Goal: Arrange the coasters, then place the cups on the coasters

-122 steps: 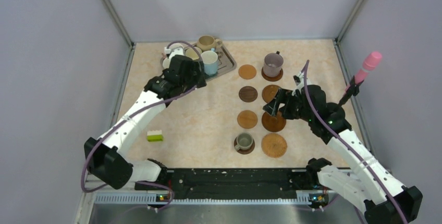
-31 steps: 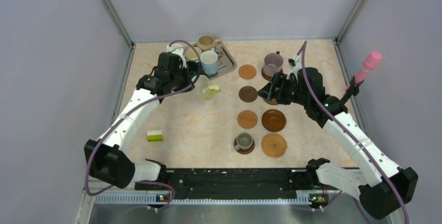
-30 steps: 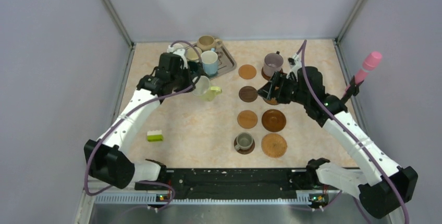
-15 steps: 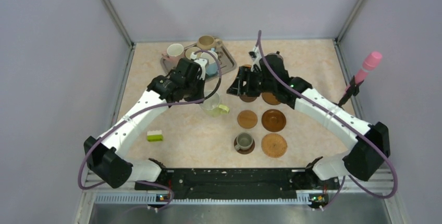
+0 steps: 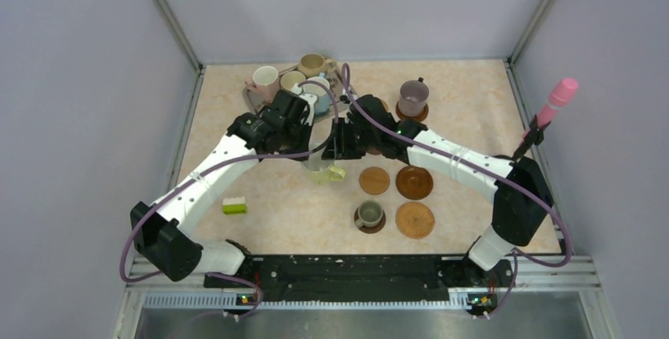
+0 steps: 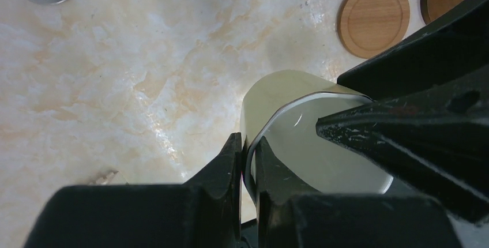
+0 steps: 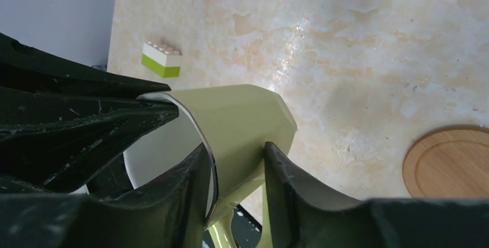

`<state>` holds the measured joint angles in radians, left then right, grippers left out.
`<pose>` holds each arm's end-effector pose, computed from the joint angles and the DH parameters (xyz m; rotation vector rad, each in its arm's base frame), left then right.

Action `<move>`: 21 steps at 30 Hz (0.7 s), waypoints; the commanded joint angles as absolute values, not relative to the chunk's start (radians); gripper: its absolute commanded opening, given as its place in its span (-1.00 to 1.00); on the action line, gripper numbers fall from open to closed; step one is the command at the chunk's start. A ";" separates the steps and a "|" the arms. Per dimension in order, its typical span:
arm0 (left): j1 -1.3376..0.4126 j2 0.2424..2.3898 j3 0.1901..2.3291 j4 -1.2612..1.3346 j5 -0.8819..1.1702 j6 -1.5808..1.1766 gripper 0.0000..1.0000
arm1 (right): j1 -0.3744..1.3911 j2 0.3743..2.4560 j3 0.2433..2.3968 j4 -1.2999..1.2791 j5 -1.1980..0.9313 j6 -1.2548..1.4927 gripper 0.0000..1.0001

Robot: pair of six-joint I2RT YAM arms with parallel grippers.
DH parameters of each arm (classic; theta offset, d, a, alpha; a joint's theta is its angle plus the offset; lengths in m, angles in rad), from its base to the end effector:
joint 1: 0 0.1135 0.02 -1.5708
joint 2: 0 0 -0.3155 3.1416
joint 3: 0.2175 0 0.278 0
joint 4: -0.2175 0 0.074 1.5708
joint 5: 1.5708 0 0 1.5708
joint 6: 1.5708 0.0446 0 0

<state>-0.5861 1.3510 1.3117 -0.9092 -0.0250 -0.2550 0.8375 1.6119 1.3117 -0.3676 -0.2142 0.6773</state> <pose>0.2455 -0.1617 0.3743 0.4096 2.5136 -0.3053 0.2623 0.3053 0.3330 -0.3216 2.4189 1.0022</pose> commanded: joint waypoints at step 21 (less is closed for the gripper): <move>-0.595 1.163 1.331 -0.775 -0.051 -0.377 0.34 | 0.818 1.493 1.312 -0.348 0.074 0.547 -1.00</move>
<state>-0.5930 1.2335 1.3315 -0.8356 -0.0002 -0.3634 0.8478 1.5978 1.3029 -0.4183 0.0238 0.5766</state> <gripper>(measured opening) 0.625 0.050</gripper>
